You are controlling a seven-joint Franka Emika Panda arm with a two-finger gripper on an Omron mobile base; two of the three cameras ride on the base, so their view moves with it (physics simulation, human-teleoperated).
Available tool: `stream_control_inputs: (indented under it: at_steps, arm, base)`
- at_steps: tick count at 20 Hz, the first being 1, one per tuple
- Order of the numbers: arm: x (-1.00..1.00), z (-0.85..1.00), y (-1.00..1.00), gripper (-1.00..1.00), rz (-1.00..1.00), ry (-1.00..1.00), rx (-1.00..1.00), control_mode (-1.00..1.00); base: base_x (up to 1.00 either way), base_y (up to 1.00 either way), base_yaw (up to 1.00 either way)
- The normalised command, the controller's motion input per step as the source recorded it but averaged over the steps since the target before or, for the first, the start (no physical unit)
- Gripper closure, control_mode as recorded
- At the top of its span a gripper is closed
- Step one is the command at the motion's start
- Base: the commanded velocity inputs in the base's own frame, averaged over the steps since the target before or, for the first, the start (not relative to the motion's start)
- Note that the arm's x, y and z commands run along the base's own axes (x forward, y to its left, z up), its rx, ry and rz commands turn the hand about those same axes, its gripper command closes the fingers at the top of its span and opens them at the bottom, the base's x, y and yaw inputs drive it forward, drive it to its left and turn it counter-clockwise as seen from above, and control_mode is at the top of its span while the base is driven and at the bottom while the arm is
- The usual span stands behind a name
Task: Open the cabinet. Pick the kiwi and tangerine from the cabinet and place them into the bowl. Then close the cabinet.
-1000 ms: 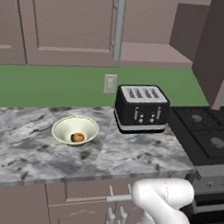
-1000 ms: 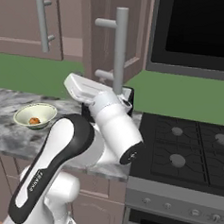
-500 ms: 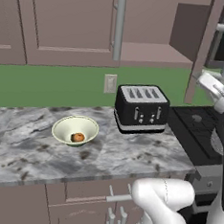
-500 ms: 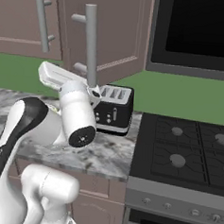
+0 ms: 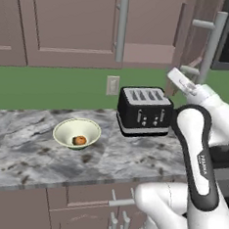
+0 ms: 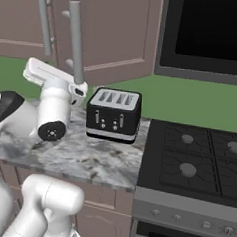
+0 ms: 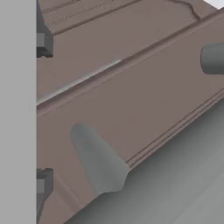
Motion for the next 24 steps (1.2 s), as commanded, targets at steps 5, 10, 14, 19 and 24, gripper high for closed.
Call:
stream_control_inputs:
  at_steps: [5, 10, 14, 19, 24]
  arm:
    - [1.0, -0.01, 0.43, -1.0, -0.16, 0.11, -0.05, -1.0]
    - [1.0, -0.02, -0.05, -1.0, -0.14, 0.27, 0.0, -1.0]
    - [1.0, -0.04, -0.12, -1.0, -0.14, 0.32, 0.0, -1.0]
    - [1.0, -0.12, -0.41, -1.0, -0.06, 0.34, 0.06, -1.0]
    - [1.0, -0.28, -0.65, -1.0, 0.0, 0.34, 0.11, -1.0]
  base:
    - [0.0, 0.0, 0.0]
    - [0.0, 0.0, 0.0]
    - [0.0, 0.0, 0.0]
    - [0.0, 0.0, 0.0]
    - [0.0, 0.0, 0.0]
